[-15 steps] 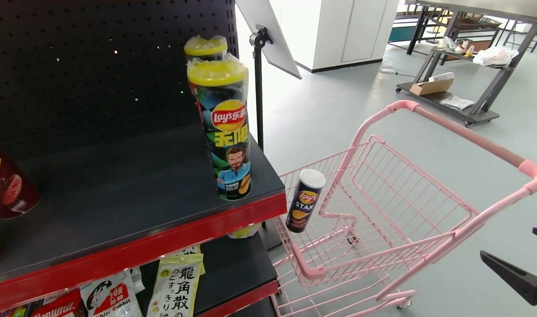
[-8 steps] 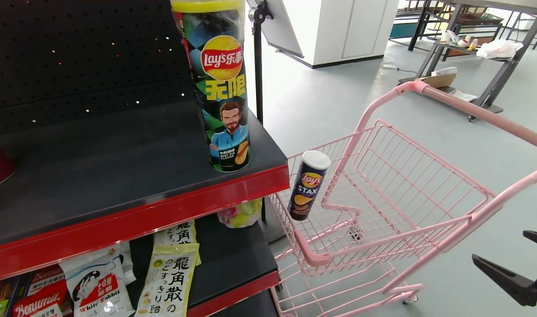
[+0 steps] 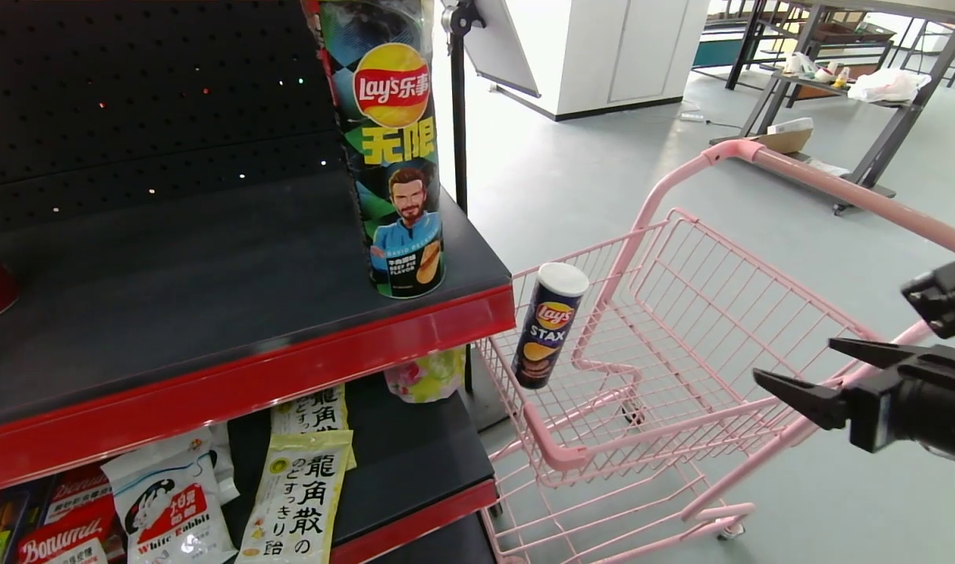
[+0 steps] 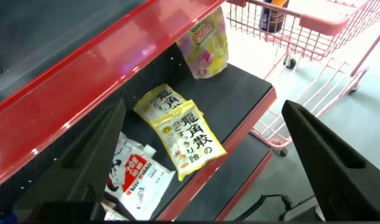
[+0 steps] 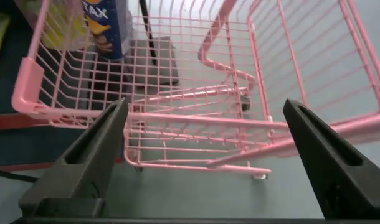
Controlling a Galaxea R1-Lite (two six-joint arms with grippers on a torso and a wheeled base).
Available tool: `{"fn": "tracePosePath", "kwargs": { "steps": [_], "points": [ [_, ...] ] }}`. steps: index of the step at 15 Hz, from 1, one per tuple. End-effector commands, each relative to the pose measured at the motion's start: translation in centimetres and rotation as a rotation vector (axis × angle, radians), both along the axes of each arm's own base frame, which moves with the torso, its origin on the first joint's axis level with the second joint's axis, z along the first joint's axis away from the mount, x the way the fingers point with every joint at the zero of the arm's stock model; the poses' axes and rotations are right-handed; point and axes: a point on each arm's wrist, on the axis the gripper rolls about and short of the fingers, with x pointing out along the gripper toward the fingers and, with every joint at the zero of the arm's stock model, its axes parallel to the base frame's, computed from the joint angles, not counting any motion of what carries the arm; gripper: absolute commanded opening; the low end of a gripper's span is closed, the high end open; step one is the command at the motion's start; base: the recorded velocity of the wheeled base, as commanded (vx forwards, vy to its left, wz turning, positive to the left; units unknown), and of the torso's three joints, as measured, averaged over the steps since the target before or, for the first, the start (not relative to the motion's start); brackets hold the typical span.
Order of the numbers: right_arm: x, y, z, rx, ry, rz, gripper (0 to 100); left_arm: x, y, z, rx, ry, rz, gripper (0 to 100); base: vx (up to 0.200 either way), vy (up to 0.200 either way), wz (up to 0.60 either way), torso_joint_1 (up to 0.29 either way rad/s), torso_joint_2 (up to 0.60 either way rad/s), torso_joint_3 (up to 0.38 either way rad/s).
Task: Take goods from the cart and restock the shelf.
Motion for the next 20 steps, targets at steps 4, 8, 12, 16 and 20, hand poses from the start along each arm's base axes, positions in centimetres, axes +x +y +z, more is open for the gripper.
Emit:
{"fn": "tracePosePath", "kwargs": {
  "steps": [4,8,12,16,20],
  "points": [
    [10.5,3.3,-5.6,0.077,0.044,0.296,100,0.1,-0.1,0.0,-0.027,0.017,-0.028,100,0.0,0.0,0.0,0.0,0.0,0.0],
    [13.5,4.5,-8.7,0.14,-0.005,0.463,100,0.1,-0.2,0.0,-0.061,0.036,-0.079,100,0.0,0.0,0.0,0.0,0.0,0.0],
    [16.3,5.8,-9.2,0.149,-0.03,0.489,100,0.6,-0.4,0.2,-0.056,0.063,-0.078,100,0.0,0.0,0.0,0.0,0.0,0.0],
    [18.9,6.8,-9.0,0.194,-0.054,0.508,100,0.7,-0.3,0.4,-0.054,0.063,-0.069,100,0.0,0.0,0.0,0.0,0.0,0.0],
    [20.5,7.3,-9.1,0.199,-0.079,0.523,100,0.8,-0.4,0.5,-0.053,0.069,-0.068,100,0.0,0.0,0.0,0.0,0.0,0.0]
  ]
}}
